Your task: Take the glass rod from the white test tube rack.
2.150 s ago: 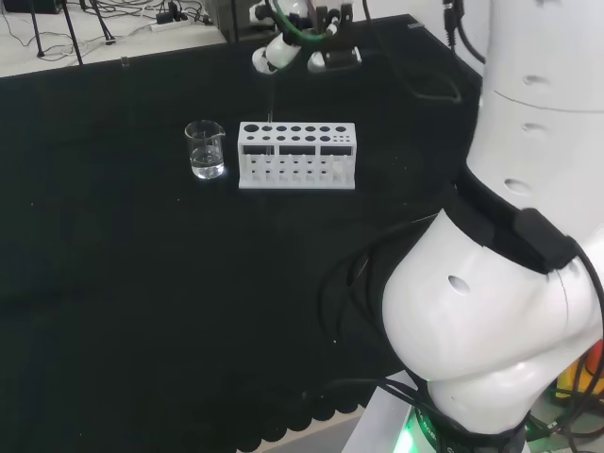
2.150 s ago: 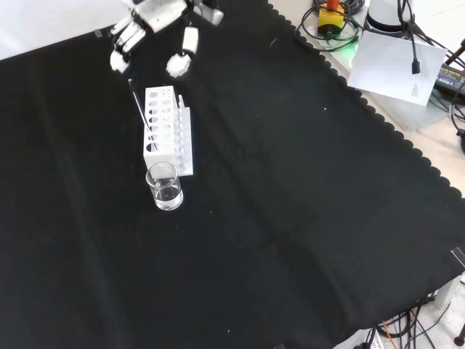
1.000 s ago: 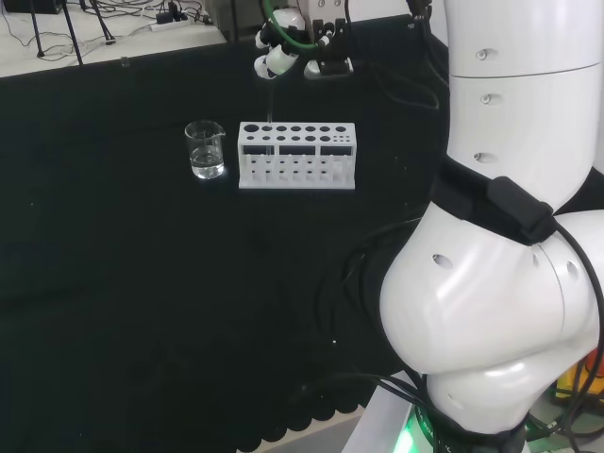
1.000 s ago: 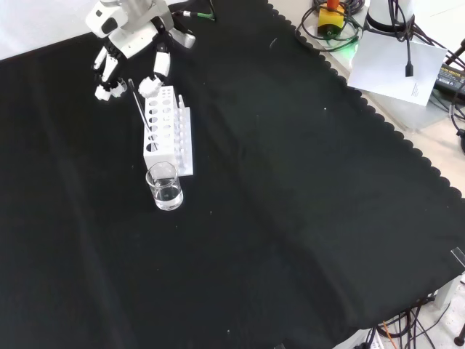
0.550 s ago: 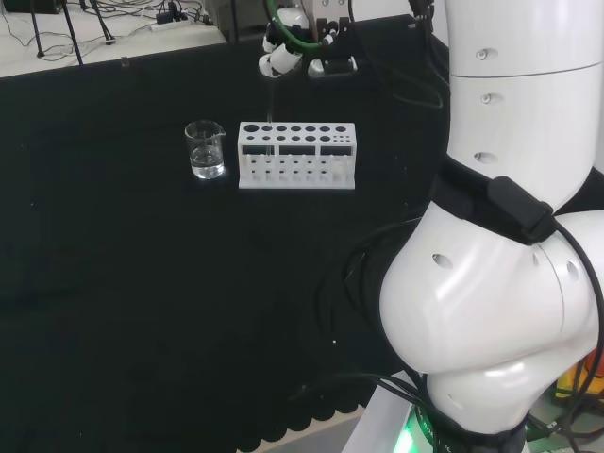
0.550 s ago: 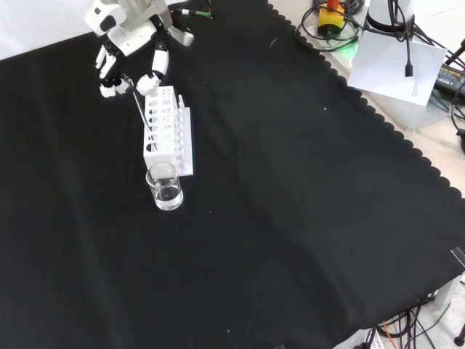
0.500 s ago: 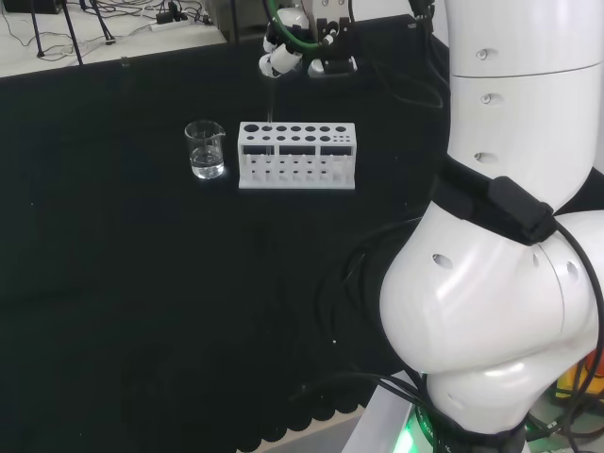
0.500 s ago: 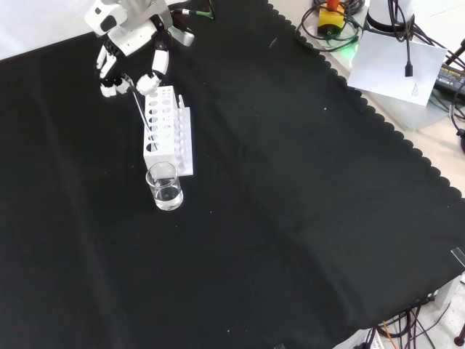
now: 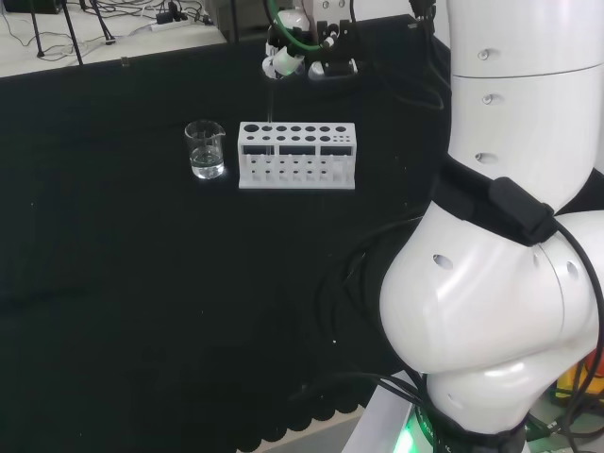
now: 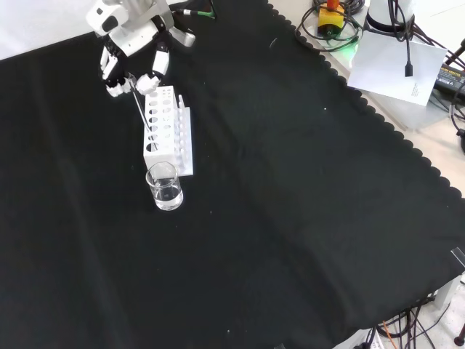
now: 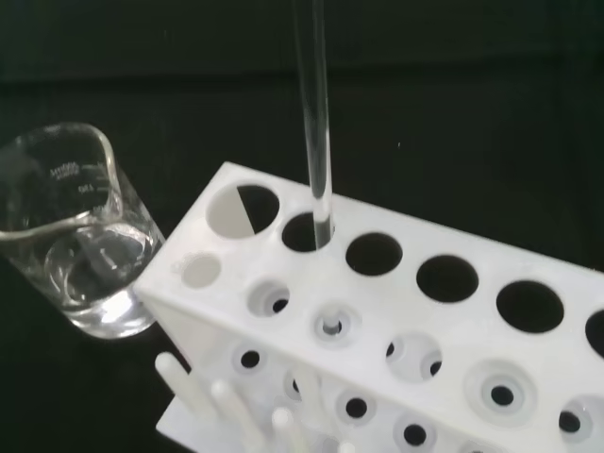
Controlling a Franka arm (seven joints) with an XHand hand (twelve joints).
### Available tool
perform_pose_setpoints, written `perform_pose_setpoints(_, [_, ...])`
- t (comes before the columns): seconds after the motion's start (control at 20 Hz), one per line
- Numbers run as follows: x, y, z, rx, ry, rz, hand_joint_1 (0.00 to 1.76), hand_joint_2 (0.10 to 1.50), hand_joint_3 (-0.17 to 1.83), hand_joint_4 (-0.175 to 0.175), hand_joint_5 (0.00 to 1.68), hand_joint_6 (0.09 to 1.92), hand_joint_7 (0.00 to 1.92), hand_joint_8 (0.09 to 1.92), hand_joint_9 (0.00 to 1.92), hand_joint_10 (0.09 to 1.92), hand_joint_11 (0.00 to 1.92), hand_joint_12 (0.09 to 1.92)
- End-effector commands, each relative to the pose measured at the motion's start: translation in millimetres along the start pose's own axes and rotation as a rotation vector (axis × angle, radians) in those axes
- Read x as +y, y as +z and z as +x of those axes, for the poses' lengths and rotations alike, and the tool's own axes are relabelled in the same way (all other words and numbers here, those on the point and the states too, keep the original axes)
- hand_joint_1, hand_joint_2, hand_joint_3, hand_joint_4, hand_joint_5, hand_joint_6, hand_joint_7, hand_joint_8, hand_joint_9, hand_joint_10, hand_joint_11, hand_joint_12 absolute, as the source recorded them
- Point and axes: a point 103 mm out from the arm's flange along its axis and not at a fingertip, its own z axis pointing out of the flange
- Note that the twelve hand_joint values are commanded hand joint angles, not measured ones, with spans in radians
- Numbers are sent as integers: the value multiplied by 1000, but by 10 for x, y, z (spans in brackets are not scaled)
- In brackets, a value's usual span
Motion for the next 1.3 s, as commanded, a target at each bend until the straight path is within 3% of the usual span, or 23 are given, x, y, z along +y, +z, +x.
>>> perform_pose_setpoints(0.05, [29,-31,114,-19,-29,-31,911,911,652,-175,569,1037,1004,975,1236,908,869,1233])
perform_pose_setpoints(0.45, [68,-5,209,-39,-46,-34,1011,886,702,-175,615,1069,1033,1052,1355,992,1115,1155])
perform_pose_setpoints(0.6, [52,-32,238,-69,-37,-109,1169,1019,378,-175,773,1243,944,1206,1507,1054,1499,993])
perform_pose_setpoints(0.75, [50,-40,261,-81,-38,-134,1244,863,611,-175,878,1254,950,1275,1616,1086,1707,874])
perform_pose_setpoints(0.9, [42,-44,227,-66,-47,-158,1261,768,769,-175,920,1261,982,1288,1648,1096,1743,861])
perform_pose_setpoints(1.05, [-23,-139,218,-37,-83,-278,1196,763,696,-175,1007,1116,1306,1260,1682,1049,1740,816])
perform_pose_setpoints(1.15, [-70,-244,262,-43,-102,-329,1261,655,858,-175,1052,1108,1200,1183,1682,1019,1724,786])
perform_pose_setpoints(1.3, [-223,-474,356,-48,-102,-370,1221,648,808,-175,1123,981,1422,1177,1721,959,1729,754])
